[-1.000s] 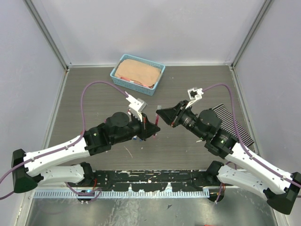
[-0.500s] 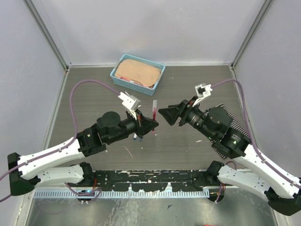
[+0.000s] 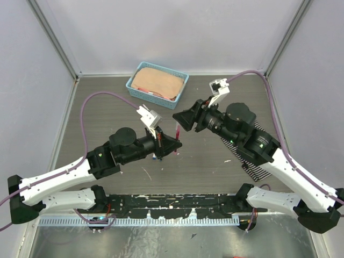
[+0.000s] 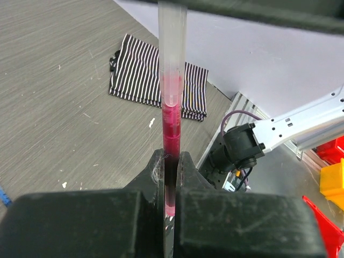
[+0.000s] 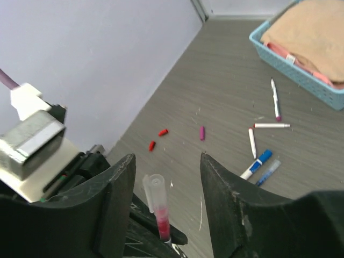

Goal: Insert the pens into the pen caps
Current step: Press the pen cap onto the pen.

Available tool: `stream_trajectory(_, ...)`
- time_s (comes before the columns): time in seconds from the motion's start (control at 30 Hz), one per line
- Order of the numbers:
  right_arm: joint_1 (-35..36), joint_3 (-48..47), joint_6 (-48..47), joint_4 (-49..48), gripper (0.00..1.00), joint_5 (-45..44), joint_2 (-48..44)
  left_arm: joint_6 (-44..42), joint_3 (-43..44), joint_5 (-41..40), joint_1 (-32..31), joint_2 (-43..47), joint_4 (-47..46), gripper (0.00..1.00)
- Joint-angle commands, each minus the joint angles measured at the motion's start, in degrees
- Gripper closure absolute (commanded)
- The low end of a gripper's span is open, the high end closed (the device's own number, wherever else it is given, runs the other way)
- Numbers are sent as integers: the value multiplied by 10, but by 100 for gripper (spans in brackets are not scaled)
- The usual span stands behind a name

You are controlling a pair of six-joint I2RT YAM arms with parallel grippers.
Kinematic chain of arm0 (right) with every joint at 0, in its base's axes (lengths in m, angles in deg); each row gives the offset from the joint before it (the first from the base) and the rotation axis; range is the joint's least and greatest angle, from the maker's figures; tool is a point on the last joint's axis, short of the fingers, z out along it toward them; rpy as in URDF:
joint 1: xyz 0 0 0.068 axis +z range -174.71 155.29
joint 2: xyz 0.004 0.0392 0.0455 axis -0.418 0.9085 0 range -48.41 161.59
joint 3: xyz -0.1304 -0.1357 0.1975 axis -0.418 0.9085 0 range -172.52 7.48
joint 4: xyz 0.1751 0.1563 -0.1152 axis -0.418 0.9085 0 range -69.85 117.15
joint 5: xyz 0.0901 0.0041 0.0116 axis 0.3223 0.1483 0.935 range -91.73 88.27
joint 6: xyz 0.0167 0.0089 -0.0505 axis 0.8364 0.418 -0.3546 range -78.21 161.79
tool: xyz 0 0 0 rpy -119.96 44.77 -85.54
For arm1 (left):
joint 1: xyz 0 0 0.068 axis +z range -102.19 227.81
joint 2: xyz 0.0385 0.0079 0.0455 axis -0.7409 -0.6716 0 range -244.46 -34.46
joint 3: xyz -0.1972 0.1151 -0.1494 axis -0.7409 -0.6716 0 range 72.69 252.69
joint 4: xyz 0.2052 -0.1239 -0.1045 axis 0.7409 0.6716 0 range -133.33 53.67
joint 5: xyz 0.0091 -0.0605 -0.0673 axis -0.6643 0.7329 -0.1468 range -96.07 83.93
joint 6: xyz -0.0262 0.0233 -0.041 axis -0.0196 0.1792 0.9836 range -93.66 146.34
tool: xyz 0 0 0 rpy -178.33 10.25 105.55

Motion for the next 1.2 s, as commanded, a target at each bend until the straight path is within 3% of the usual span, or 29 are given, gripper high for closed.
stream_trajectory(0.0, 2, -15, -14, -5, 46, 42, 2, -11, 3, 13, 1, 9, -17, 100)
stream_trajectory(0.8, 2, 20, -24, 24, 98, 74, 11, -25, 35, 3, 1, -2, 3, 100)
stream_trajectory(1.17, 4, 74, 18, 15, 100, 91, 1, -52, 68, -12, 1, -1, -25, 100)
